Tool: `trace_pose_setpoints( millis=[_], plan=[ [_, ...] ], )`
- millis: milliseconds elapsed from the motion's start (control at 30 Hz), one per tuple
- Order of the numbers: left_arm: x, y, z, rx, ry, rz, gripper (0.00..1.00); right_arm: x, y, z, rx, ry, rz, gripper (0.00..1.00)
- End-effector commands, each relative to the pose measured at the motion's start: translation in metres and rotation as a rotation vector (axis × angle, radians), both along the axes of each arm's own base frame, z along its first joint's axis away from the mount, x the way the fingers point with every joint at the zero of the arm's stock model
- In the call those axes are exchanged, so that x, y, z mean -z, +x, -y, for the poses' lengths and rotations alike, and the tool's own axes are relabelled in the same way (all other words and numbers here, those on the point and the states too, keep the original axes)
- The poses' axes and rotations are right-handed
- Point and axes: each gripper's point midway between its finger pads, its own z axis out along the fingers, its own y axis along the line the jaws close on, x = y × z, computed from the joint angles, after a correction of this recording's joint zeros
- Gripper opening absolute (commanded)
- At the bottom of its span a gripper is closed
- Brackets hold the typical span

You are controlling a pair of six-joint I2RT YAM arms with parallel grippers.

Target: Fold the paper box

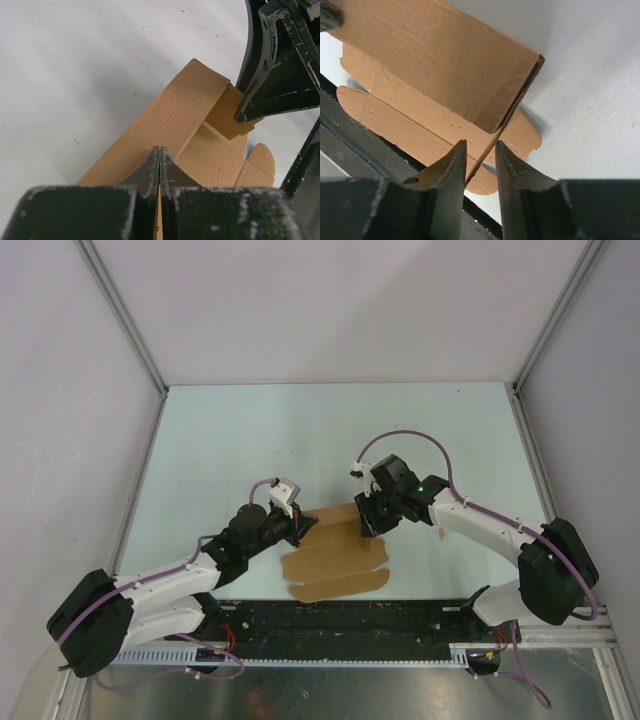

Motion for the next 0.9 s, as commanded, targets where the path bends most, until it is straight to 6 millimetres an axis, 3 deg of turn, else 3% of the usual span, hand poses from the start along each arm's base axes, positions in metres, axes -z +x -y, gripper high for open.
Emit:
trace_pose_setpoints(
  millis=[0, 867],
  plan=[
    [-0.004, -0.003, 0.004, 0.024, -0.014, 0.008, 0.00, -0.009, 0.002, -0.017, -0.036, 0.074, 0.013, 0.35],
    [-0.001, -0.004, 0.004, 0.028, -0.011, 0.000, 0.00, -0.010, 0.000, -0.030, -0.057, 0.181, -0.012, 0.55]
  ],
)
